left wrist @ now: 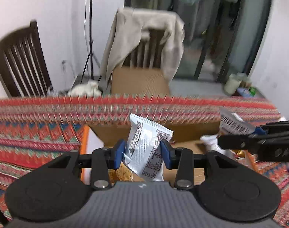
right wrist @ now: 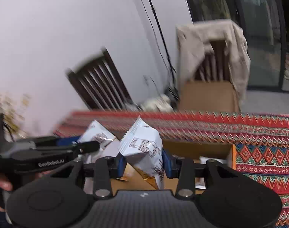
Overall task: Organize snacks
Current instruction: 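Carry both white packets into the box and open both tools, then withdraw both tools from the box back toward the snack pile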
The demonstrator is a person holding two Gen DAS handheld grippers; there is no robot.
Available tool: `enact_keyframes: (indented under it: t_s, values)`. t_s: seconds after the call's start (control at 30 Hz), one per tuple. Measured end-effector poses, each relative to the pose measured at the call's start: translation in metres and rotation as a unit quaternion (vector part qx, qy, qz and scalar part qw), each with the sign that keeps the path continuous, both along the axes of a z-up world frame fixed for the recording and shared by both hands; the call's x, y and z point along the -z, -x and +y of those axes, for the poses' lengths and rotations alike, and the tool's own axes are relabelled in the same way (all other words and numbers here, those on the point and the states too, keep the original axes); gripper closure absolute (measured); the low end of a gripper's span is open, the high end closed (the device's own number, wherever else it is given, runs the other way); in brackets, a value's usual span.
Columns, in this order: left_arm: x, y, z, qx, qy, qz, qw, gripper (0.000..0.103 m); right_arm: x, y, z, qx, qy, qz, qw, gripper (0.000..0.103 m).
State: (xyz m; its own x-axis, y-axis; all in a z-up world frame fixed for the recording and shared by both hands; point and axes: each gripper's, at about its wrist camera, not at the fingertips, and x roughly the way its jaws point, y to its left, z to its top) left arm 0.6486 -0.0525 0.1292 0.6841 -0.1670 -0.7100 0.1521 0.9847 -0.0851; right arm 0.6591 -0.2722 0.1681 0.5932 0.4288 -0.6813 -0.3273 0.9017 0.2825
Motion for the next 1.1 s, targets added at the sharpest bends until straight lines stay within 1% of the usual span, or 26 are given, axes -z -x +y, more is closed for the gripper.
enact_keyframes:
  t_s: [0.1,0.13,0.2,0.23,0.27,0.3,0.33,0.37,0.4,0.47,0.6,0.73,0.8,0.83,0.87,0.93,1.0,1.03,1.1]
  values:
    - [0.035,-0.021,-0.004,-0.016,0.005,0.041,0.999,0.061,0.044,-0.029,0.017,0.012,0.051,0.041,0.998,0.064]
    - [0.044,-0.027,-0.001,-0.022,0.007,0.048,0.9986,0.061,0.06,-0.038,0.02,0.017,0.065,0.054,0.996,0.064]
    - [0.056,-0.031,-0.003,-0.034,0.007,0.054,0.9979,0.059,0.08,-0.046,0.025,0.019,0.085,0.069,0.994,0.063]
    - [0.06,-0.031,-0.003,-0.028,0.008,0.056,0.998,0.057,0.088,-0.049,0.026,0.023,0.09,0.076,0.993,0.063]
    - [0.064,-0.033,-0.004,-0.019,0.004,0.06,0.998,0.051,0.095,-0.052,0.026,0.027,0.09,0.082,0.992,0.063]
    - [0.065,-0.033,-0.004,-0.017,0.003,0.063,0.9978,0.047,0.099,-0.053,0.025,0.03,0.087,0.085,0.992,0.06]
    - [0.066,-0.033,-0.003,-0.02,0.003,0.064,0.9977,0.04,0.102,-0.052,0.025,0.032,0.084,0.086,0.992,0.057]
    - [0.068,-0.033,-0.002,-0.025,0.002,0.063,0.9977,0.037,0.105,-0.053,0.025,0.037,0.081,0.087,0.992,0.047]
    - [0.069,-0.033,-0.002,-0.03,0.002,0.064,0.9975,0.037,0.106,-0.053,0.025,0.04,0.081,0.09,0.992,0.04]
    - [0.067,-0.032,-0.001,-0.03,0.003,0.067,0.9973,0.036,0.105,-0.056,0.025,0.043,0.081,0.09,0.992,0.039]
    - [0.056,-0.023,0.003,-0.024,0.003,0.058,0.998,0.029,0.094,-0.048,0.026,0.035,0.079,0.08,0.993,0.038]
    - [0.031,-0.001,0.009,-0.022,0.002,0.039,0.999,0.025,0.066,-0.029,0.022,0.028,0.081,0.058,0.995,0.037]
    - [0.015,0.015,0.009,-0.018,-0.002,0.025,0.9995,0.021,0.047,-0.013,0.02,0.024,0.083,0.041,0.995,0.036]
    - [0.008,0.022,0.01,-0.016,-0.003,0.018,0.9997,0.014,0.038,-0.005,0.018,0.024,0.083,0.033,0.996,0.035]
    - [-0.002,0.032,0.01,-0.017,-0.006,0.009,0.9998,0.009,0.03,0.003,0.016,0.023,0.083,0.026,0.996,0.033]
    - [-0.02,0.053,0.011,-0.017,-0.01,-0.012,0.9997,0.007,0.012,0.021,0.012,0.025,0.082,0.01,0.996,0.028]
    - [-0.038,0.074,0.011,-0.011,-0.014,-0.031,0.9994,0.002,-0.007,0.044,0.007,0.025,0.081,-0.009,0.996,0.021]
    - [-0.046,0.084,0.011,-0.009,-0.016,-0.04,0.999,0.0,-0.015,0.053,0.004,0.023,0.08,-0.018,0.996,0.021]
    - [-0.063,0.109,0.01,-0.006,-0.024,-0.062,0.9978,0.0,-0.033,0.077,-0.001,0.018,0.078,-0.036,0.996,0.018]
